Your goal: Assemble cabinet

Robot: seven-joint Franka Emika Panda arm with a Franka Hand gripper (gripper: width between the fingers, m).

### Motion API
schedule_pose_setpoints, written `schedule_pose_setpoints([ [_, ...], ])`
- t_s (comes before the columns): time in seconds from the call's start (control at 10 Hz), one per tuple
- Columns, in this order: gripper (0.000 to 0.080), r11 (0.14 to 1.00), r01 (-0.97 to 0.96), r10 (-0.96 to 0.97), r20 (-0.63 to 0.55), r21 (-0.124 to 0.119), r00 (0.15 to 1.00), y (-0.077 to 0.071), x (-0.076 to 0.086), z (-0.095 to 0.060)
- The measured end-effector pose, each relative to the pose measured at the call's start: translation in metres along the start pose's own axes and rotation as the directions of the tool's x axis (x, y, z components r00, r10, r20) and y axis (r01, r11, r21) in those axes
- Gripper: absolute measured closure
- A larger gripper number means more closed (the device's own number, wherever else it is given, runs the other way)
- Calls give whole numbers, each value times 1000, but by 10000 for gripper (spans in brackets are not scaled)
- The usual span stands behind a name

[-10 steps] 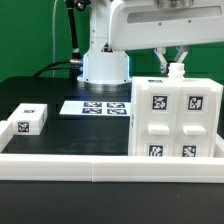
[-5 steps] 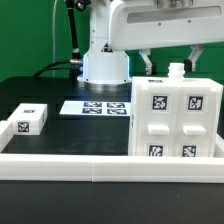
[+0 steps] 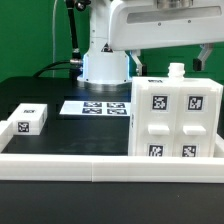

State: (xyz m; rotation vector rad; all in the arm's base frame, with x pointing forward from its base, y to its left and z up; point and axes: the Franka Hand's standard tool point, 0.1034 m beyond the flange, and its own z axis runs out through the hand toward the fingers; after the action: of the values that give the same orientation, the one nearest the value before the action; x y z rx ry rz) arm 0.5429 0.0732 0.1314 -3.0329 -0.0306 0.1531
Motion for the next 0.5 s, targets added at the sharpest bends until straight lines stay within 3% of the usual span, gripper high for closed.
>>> schedule_pose_setpoints([
  [0.3, 2, 999, -37, 37, -32, -17, 999, 8, -37, 26],
  [0.5, 2, 999, -49, 48, -37, -22, 998, 11, -49, 38],
])
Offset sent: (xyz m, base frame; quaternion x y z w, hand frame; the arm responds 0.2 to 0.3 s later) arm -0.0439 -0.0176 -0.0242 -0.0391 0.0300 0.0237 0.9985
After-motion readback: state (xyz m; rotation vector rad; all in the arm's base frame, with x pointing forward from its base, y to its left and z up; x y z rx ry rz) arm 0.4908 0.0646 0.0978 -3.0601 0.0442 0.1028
